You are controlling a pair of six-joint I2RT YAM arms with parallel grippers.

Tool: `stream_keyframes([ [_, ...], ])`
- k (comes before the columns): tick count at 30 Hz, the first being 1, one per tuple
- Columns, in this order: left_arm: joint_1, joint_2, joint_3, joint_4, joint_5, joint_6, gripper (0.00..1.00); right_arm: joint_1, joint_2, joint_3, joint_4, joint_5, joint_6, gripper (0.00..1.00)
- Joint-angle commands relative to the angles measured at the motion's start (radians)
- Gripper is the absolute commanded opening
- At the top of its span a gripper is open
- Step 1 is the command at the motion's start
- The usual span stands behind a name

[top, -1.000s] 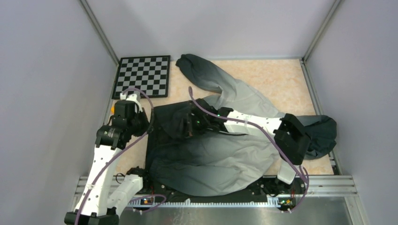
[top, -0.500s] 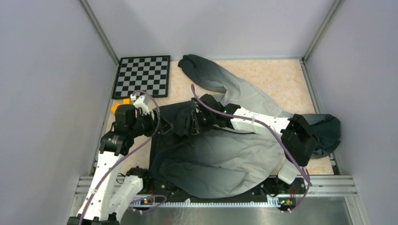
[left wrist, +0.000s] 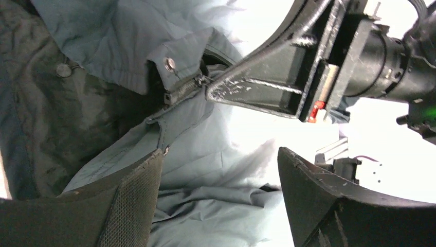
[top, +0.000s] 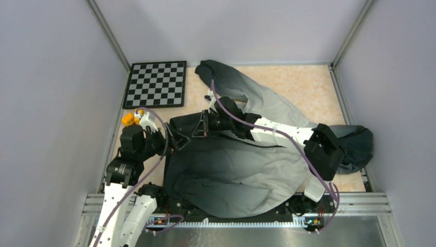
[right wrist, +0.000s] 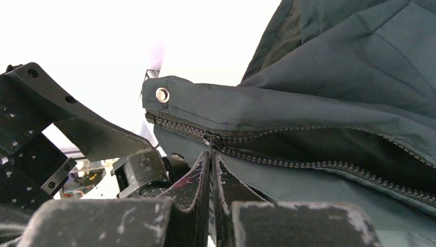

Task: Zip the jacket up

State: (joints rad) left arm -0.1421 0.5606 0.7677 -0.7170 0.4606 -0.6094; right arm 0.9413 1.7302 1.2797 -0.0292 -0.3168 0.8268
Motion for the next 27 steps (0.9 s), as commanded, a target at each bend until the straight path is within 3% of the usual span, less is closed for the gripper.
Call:
stream_keyframes([
  [1, 0.003, 0.035, -0.01, 0.036, -0.088, -0.026, 0.8, -0.005, -0.002, 0.034, 0.094, -0.038, 0.028, 0.0],
  [15, 0.003, 0.172, 0.009, 0.146, -0.124, 0.026, 0.71, -0.012, -0.017, -0.009, 0.141, -0.102, 0.019, 0.0],
  [20, 0.003, 0.172, 0.039, 0.124, -0.182, 0.044, 0.77, -0.022, -0.024, -0.022, 0.147, -0.113, 0.019, 0.0],
  [27, 0.003, 0.183, 0.05, 0.11, -0.168, 0.05, 0.64, -0.029, -0.029, -0.028, 0.142, -0.123, 0.018, 0.0],
])
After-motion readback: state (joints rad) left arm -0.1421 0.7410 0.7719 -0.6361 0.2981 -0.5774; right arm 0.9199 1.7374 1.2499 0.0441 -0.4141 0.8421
